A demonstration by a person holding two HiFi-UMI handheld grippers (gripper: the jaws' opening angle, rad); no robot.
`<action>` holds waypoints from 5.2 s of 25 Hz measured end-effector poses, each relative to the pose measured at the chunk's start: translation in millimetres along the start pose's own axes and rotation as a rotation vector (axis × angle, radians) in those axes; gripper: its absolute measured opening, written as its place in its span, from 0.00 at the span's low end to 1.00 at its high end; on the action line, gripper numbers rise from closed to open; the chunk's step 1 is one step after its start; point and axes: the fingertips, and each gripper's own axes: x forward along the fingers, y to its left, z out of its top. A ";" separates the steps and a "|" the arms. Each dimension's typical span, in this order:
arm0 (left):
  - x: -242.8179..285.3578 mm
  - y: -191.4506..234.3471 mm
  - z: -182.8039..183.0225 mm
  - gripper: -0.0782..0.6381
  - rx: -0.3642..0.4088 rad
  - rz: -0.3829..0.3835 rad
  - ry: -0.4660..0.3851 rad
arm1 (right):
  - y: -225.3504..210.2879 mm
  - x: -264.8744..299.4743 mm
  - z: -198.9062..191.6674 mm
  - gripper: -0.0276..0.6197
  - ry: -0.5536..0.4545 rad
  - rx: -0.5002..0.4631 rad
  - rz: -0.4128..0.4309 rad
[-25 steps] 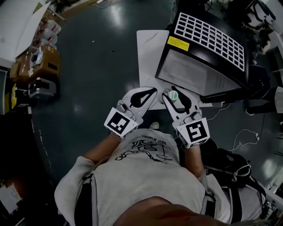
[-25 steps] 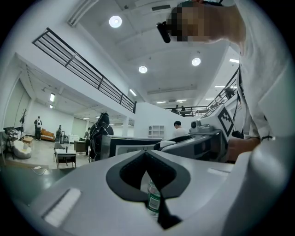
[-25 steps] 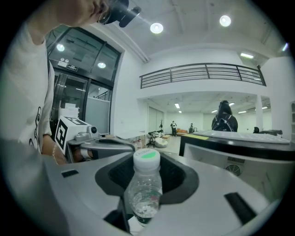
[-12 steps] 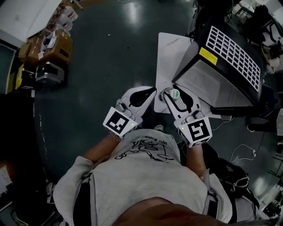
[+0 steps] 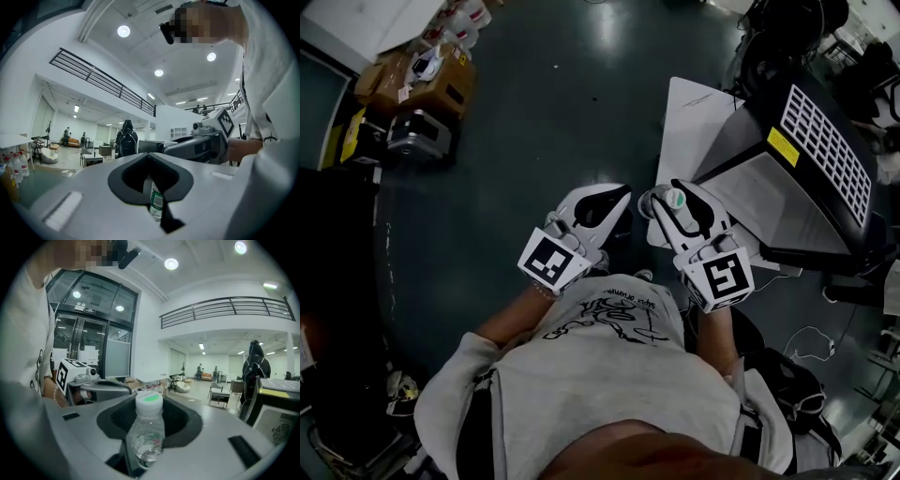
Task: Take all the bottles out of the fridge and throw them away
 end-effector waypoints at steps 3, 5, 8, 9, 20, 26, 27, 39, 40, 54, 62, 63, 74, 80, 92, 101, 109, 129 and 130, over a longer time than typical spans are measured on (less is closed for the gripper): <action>-14.0 11.0 -3.5 0.12 -0.011 0.018 0.014 | 11.6 12.2 2.9 0.29 0.005 -0.011 0.022; -21.8 18.5 -6.3 0.12 0.001 0.030 0.018 | 17.9 19.4 3.3 0.29 0.007 -0.012 0.033; -28.8 24.3 -3.6 0.12 -0.016 0.042 0.010 | 25.4 28.1 3.9 0.29 0.006 -0.011 0.049; -31.2 26.0 -3.7 0.12 -0.019 0.045 0.010 | 28.0 30.7 4.4 0.29 0.005 -0.011 0.054; -55.2 38.9 -7.9 0.12 -0.016 0.080 0.003 | 50.8 48.0 5.9 0.29 0.006 -0.016 0.095; -56.9 36.2 -8.8 0.12 -0.044 0.113 0.006 | 56.6 48.4 1.0 0.29 0.017 -0.021 0.127; -56.2 36.0 -9.5 0.12 -0.049 0.118 0.008 | 56.3 48.2 0.0 0.29 0.019 -0.018 0.132; -47.1 34.2 -26.4 0.12 -0.044 0.160 0.016 | 49.3 47.2 -16.0 0.29 0.041 -0.024 0.162; -46.4 32.6 -29.3 0.12 -0.055 0.161 0.029 | 49.5 47.2 -18.2 0.29 0.042 -0.023 0.165; -45.4 38.4 -75.2 0.12 -0.077 0.164 0.103 | 56.1 64.4 -62.6 0.29 0.083 -0.001 0.186; -46.1 46.0 -108.6 0.12 -0.092 0.171 0.141 | 60.2 81.2 -101.3 0.29 0.124 0.011 0.187; -46.3 46.4 -112.7 0.12 -0.091 0.172 0.144 | 60.7 82.1 -106.4 0.29 0.128 0.015 0.185; -44.8 48.4 -158.6 0.12 -0.105 0.161 0.177 | 64.4 93.4 -157.8 0.28 0.171 0.019 0.194; -48.4 49.8 -183.0 0.12 -0.125 0.168 0.197 | 67.7 99.7 -186.2 0.29 0.193 0.029 0.197; -50.9 60.1 -241.5 0.12 -0.156 0.164 0.229 | 73.2 120.8 -239.3 0.29 0.232 0.037 0.202; -52.5 67.0 -279.5 0.12 -0.129 0.142 0.247 | 77.8 136.0 -275.8 0.29 0.249 0.068 0.186; -56.3 75.6 -314.7 0.12 -0.085 0.125 0.270 | 84.0 150.3 -311.0 0.29 0.267 0.093 0.176; -68.8 75.0 -405.6 0.12 -0.138 0.144 0.308 | 102.1 166.8 -403.4 0.29 0.311 0.174 0.138; -69.9 74.9 -410.3 0.12 -0.140 0.147 0.310 | 104.2 167.4 -408.6 0.29 0.311 0.175 0.139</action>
